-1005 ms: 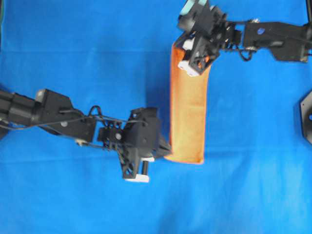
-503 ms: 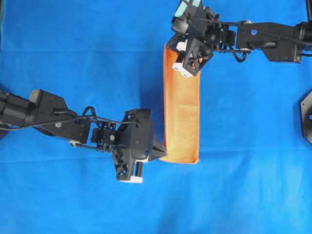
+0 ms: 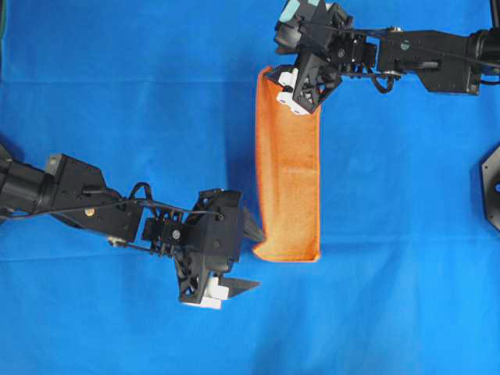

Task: Fold the orange towel.
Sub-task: 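Lay the rotated towel down and open both grippers, withdrawing outward, then move both grippers to the towel's far end corners, then grasp the far end corners of the towel with both grippers, then fold the far end over toward the near end with both grippers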

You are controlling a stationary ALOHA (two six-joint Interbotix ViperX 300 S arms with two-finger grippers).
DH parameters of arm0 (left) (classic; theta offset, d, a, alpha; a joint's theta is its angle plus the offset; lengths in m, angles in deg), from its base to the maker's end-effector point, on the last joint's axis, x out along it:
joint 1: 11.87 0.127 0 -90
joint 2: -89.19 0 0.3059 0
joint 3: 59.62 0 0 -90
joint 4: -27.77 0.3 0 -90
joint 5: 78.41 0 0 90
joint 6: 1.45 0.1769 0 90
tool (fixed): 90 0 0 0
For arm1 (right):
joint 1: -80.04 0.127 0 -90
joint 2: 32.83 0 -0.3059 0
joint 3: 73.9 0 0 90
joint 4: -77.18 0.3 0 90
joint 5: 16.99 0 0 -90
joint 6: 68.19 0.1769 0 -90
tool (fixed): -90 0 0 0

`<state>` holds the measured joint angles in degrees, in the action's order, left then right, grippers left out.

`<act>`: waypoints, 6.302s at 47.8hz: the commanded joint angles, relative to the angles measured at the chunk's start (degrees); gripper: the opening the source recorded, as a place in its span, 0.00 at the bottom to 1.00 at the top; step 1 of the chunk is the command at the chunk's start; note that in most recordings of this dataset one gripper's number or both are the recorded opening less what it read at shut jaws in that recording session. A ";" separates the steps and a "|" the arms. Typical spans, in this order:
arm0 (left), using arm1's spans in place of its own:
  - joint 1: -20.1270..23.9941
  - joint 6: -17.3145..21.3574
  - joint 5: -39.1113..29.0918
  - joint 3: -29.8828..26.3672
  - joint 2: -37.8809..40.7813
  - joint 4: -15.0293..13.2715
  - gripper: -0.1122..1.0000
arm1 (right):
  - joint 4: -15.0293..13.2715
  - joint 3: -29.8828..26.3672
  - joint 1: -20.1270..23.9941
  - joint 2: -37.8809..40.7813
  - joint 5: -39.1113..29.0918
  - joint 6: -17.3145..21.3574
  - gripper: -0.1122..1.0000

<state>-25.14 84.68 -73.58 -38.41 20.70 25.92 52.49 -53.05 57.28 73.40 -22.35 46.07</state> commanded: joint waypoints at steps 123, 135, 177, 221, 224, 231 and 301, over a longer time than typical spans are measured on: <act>32.52 5.01 12.13 5.71 -3.52 0.18 0.77 | -2.37 15.38 -4.66 -7.47 10.11 6.06 0.63; 36.21 5.01 17.67 3.69 5.36 0.18 0.77 | -2.37 14.15 -6.94 1.23 13.89 6.06 0.63; 36.65 7.82 17.05 2.11 10.46 0.26 0.12 | -1.85 13.62 -6.06 3.43 15.64 5.36 0.13; 40.08 12.66 12.83 -1.14 4.66 0.26 0.12 | -2.20 12.66 -10.11 -4.31 12.39 5.10 0.13; 39.64 12.66 12.74 -0.79 3.96 0.26 0.12 | -2.20 12.66 -10.02 -4.66 12.48 5.10 0.13; 38.14 12.74 11.34 0.18 0.88 0.26 0.12 | -2.20 13.10 -8.96 -6.68 12.30 5.27 0.13; 8.53 4.39 12.48 11.34 0.70 -0.09 0.12 | 12.57 20.83 23.29 -6.59 10.20 6.24 0.13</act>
<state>-16.00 89.25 -61.45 -26.99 22.02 26.01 64.70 -32.13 80.30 67.34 -12.25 52.49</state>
